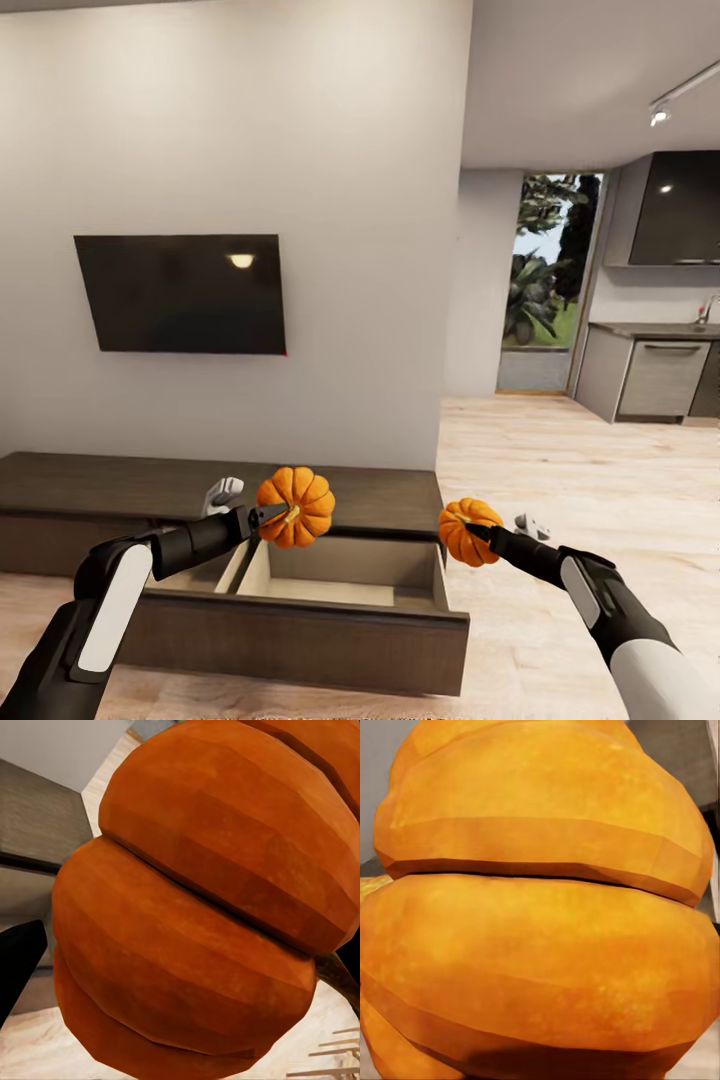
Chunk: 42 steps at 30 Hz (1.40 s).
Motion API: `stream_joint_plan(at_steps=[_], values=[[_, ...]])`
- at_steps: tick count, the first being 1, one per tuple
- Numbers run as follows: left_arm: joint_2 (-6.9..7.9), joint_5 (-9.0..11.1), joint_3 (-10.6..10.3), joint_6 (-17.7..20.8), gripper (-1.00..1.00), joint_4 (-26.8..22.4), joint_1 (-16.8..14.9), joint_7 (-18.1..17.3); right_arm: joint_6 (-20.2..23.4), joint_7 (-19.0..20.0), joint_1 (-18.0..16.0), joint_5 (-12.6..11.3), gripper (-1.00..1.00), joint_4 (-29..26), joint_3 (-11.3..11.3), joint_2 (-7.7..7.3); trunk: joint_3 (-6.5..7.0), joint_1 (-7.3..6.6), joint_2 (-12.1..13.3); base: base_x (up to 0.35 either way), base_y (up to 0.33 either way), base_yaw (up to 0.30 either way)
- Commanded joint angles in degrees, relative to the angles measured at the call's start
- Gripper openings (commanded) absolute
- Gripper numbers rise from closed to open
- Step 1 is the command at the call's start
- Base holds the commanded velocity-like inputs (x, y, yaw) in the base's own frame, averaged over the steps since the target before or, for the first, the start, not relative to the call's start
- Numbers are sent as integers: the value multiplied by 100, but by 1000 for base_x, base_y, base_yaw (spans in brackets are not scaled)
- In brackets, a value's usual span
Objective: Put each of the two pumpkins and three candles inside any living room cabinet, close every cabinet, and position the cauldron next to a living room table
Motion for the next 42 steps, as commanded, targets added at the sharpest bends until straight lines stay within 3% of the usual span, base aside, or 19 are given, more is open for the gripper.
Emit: stream_joint_plan(at_steps=[1,10,16,21,24,29,32,35,37,42], values=[[0,-16,5,25,-100,-1,-5,-35,46,5,-5,-39,-100,-9,-4,12,-17,0,-4,0,0,-67],[-4,-18,-2,16,-100,3,-5,-28,53,4,8,-36,-100,-399,65,121,-29,-44,76,0,0,-21],[-2,-25,-2,14,-100,13,-5,-24,144,-11,12,-33,-100,-613,502,273,58,-154,277,0,0,-1],[-4,-22,4,-21,-100,15,-1,-23,649,-93,12,-19,-100,-832,784,420,58,-154,277,0,0,0],[-4,-25,3,-112,-100,24,-2,37,755,-443,8,-25,-100,-905,1048,553,58,-154,277,0,0,0],[-4,-25,13,-185,-100,20,-5,662,796,-1003,-3,-17,-100,-929,1199,836,58,-154,277,0,0,0],[-4,-26,4,-413,-100,18,0,1041,795,-1462,-4,-21,-100,-933,1351,956,58,-154,277,0,0,0],[-4,-26,-15,-524,-100,13,-1,1370,792,-1682,-5,-24,-100,-937,1394,1039,58,-154,277,0,0,0],[-4,-26,-103,-616,-100,12,0,1581,789,-1756,-5,-25,-100,-939,1411,1070,58,-154,277,0,0,0],[-4,-26,-749,-927,-100,20,0,2317,792,-1827,-5,-22,-100,-940,1426,1103,58,-154,277,0,0,0]])
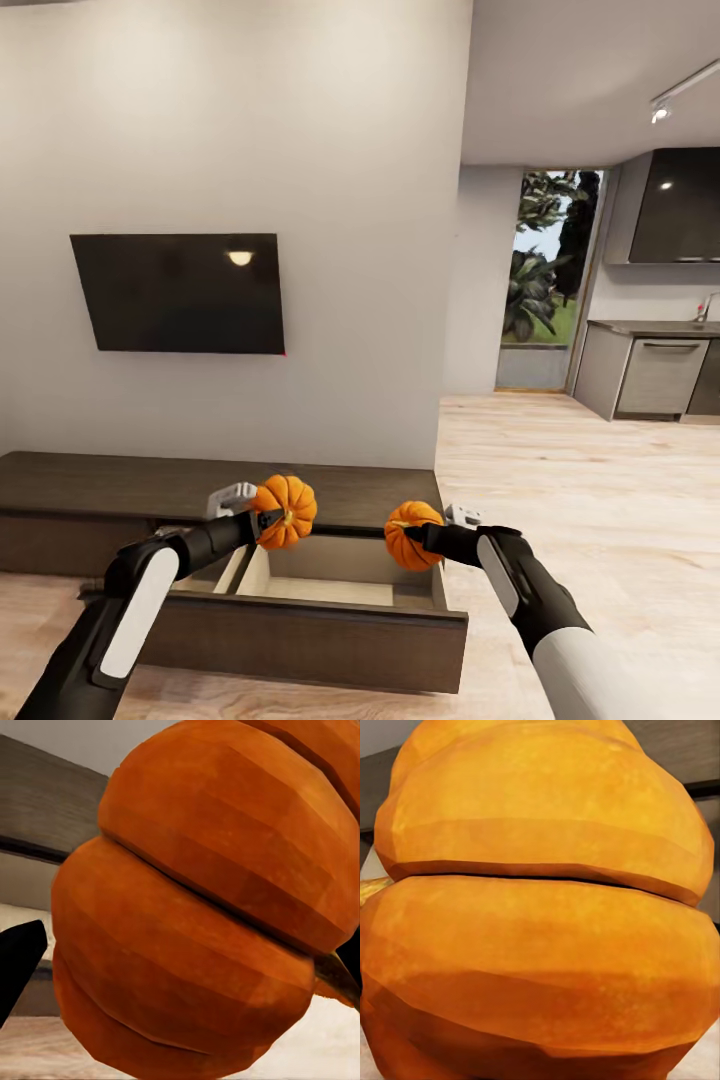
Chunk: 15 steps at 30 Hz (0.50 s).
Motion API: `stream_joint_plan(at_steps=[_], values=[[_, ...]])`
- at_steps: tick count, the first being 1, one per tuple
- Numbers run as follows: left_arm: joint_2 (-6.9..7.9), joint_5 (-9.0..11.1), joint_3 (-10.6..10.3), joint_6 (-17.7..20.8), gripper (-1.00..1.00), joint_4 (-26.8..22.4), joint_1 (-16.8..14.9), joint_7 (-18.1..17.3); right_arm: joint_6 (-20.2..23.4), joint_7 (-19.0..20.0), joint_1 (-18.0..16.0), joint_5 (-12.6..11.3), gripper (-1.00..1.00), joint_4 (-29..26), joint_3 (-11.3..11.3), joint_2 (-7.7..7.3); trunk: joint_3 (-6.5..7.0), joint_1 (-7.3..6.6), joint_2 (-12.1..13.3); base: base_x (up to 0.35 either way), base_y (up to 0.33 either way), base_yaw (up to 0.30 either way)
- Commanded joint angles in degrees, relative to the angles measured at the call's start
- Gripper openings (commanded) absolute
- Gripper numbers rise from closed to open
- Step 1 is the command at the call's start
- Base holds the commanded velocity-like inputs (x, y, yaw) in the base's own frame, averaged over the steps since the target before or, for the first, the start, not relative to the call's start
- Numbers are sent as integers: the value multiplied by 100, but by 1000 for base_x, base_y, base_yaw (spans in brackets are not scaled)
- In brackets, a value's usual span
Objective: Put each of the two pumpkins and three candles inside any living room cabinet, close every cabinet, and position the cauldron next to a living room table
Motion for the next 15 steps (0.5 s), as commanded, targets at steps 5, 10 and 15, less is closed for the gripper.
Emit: stream_joint_plan(at_steps=[5,10,15], values=[[4,-12,-595,-163,-100,-5,-7,676,28,-7,-4,0,-100,-6,-5,8,-6,0,-4,0,0,0],[-3,-43,-828,-331,-100,28,-10,1102,28,-10,-4,1,-100,-6,-4,9,-6,0,-4,0,0,0],[-89,-311,-968,-371,-100,148,-10,1307,28,-49,-4,1,-100,-6,11,20,-6,0,-4,9,0,0]])
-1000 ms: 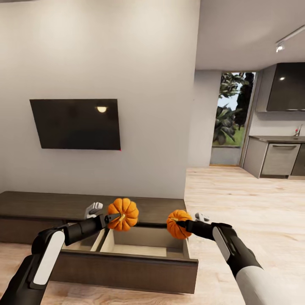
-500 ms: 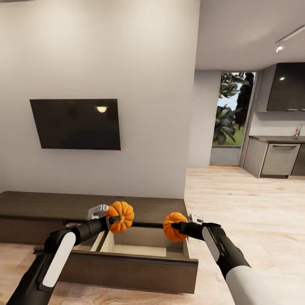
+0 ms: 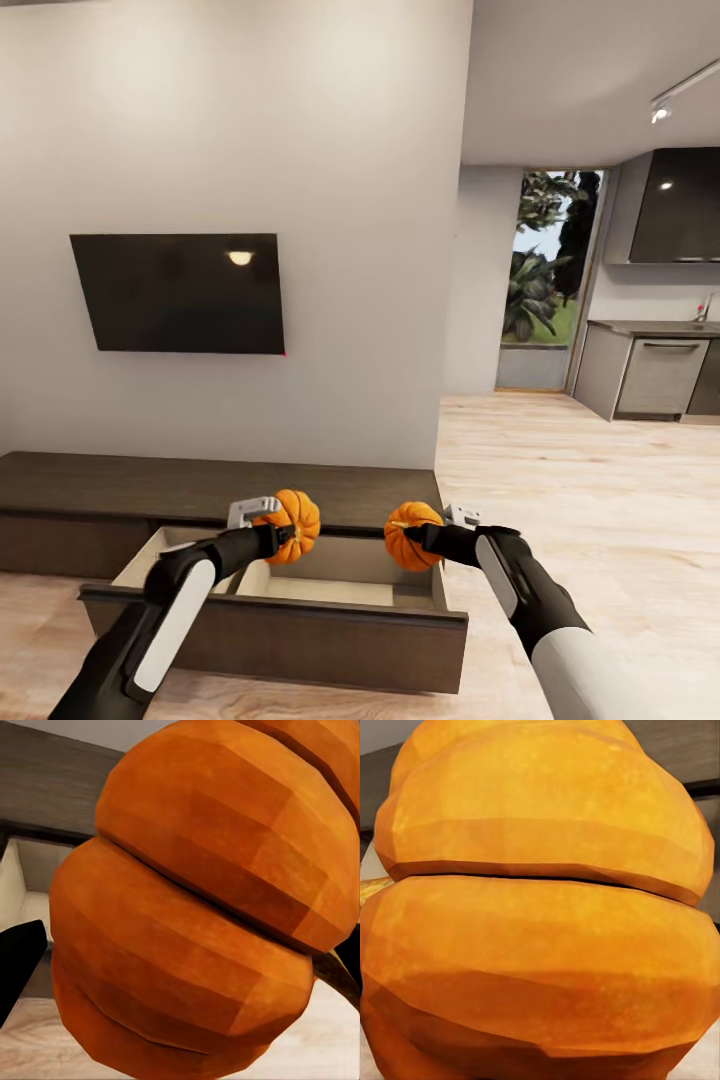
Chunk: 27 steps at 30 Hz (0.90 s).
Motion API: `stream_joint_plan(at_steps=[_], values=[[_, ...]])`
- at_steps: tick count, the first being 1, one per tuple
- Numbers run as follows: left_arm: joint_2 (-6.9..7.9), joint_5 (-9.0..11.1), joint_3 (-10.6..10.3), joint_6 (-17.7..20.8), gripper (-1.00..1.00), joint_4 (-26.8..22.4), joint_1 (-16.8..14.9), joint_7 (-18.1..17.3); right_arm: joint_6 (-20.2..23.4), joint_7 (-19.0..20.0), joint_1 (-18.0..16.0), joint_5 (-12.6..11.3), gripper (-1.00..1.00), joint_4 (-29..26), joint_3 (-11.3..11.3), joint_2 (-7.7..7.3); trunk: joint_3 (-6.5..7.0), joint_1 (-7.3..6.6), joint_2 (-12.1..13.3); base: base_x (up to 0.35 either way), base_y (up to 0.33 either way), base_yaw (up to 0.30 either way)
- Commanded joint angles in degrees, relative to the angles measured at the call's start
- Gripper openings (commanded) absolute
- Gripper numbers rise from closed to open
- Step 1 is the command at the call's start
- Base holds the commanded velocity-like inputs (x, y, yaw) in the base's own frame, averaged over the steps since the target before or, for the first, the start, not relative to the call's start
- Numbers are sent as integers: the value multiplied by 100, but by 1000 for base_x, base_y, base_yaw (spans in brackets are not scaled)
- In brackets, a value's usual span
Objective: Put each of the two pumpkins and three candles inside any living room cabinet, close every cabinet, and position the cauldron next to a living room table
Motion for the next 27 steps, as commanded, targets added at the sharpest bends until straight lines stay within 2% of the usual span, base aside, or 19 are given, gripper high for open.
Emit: stream_joint_plan(at_steps=[1,5,8,11,15,27], values=[[-10,28,-17,15,-100,1,-5,68,27,-28,-4,-6,-100,-6,-1,8,-7,0,-4,41,0,0],[-59,-43,-38,17,-100,20,-5,94,27,-545,-5,-13,-100,-6,36,179,-7,0,-4,25,0,0],[-67,-53,-42,14,-100,22,-5,94,27,-830,-10,-16,-100,-2,174,267,-7,0,-4,6,0,0],[-69,-48,-46,16,-100,22,-5,86,24,-996,-11,-22,-100,1,218,304,-7,0,-4,1,0,0],[-68,-43,-53,17,-100,24,-5,72,24,-1119,-12,-23,-100,2,237,320,-7,0,-4,56,0,0],[-69,-41,-60,67,-100,24,-5,70,26,-1168,-12,-23,-100,7,311,378,-7,0,-4,111,0,0]])
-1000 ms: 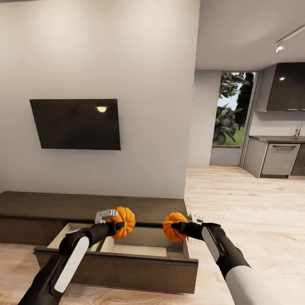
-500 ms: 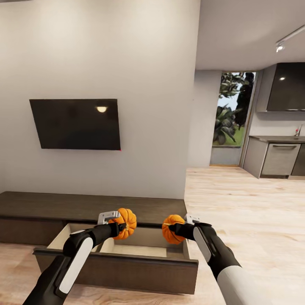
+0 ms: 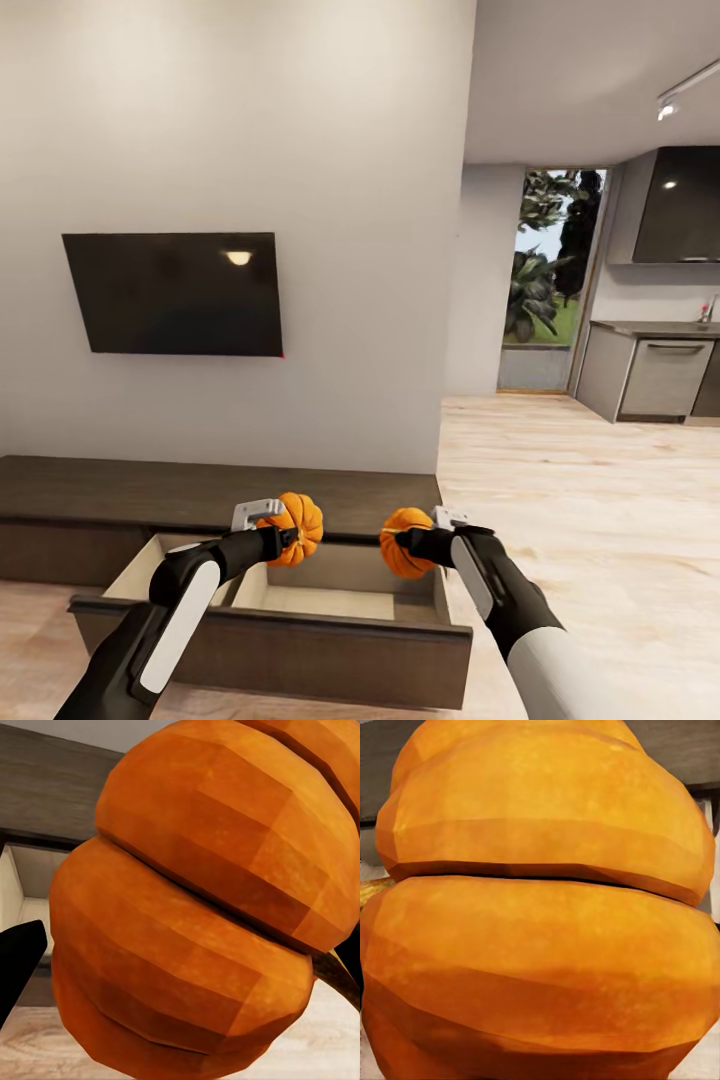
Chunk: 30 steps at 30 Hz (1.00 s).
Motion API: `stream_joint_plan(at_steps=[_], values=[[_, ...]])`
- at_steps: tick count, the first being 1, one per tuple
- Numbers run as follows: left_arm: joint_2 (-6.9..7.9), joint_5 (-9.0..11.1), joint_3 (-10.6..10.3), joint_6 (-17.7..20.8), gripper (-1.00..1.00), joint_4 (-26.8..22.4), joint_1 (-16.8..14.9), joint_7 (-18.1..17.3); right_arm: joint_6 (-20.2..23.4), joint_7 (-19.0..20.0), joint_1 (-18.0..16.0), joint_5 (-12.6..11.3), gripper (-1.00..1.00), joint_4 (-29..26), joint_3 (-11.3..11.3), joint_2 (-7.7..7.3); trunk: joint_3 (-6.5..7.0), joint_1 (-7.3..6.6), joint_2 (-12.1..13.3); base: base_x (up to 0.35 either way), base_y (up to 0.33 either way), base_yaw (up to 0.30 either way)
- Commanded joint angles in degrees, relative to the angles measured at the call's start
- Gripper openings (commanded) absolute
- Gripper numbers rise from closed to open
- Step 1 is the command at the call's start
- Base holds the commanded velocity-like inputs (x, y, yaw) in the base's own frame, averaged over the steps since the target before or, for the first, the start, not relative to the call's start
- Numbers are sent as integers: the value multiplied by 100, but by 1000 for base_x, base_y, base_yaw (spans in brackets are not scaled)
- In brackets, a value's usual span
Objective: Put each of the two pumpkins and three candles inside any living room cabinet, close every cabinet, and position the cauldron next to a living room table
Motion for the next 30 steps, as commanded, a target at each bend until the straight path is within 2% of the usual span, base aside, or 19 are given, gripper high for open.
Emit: stream_joint_plan(at_steps=[1,13,30], values=[[5,60,-12,18,-100,-9,-5,57,25,-23,-4,1,-100,-6,6,20,-7,1,-4,59,0,0],[5,61,-12,25,-100,-9,-5,62,26,-193,-4,-7,-100,-2,157,74,-7,1,-4,66,0,0],[5,61,-12,25,-100,-9,-5,63,26,-197,-4,-22,-100,6,171,73,-7,1,-4,63,0,0]])
